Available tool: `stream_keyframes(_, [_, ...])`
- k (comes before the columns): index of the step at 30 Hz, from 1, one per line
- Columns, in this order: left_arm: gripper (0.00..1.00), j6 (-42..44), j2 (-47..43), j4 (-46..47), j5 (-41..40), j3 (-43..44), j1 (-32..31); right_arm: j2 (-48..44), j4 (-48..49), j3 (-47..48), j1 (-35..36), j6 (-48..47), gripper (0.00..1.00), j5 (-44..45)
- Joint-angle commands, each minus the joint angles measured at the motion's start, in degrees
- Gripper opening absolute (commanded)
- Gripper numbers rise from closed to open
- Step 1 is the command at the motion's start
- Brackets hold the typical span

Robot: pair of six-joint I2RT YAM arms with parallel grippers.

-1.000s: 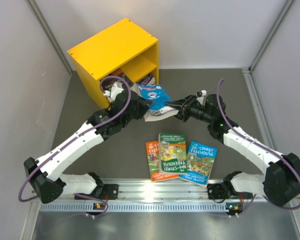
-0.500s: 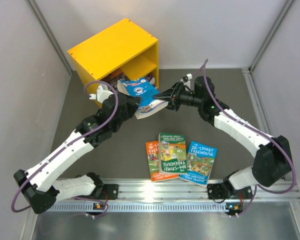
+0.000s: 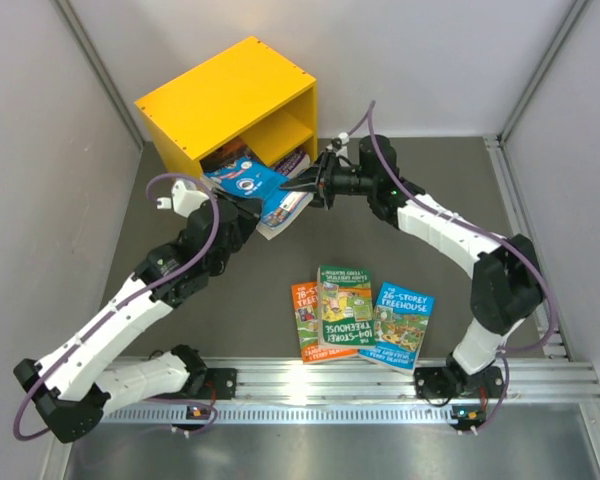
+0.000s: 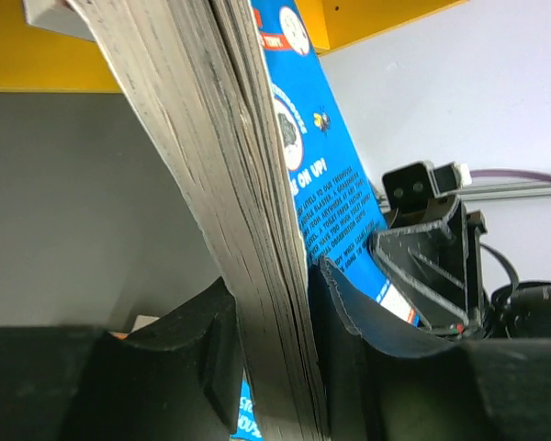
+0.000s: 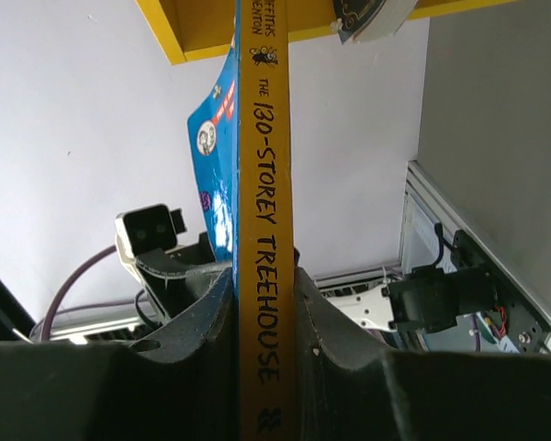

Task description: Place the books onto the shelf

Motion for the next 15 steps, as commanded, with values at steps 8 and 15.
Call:
stream_keyframes(8, [0.45, 6.4, -2.8, -12.0, 2.5, -2.5, -1.3, 8.0, 15.3, 11.1, 1.0, 2.3, 0.00, 9.6])
stream_keyframes(15, [0.69, 8.4, -4.2, -12.0, 2.1, -2.7, -0.8, 11.7, 15.6, 14.6, 0.5, 3.2, 0.00, 9.8])
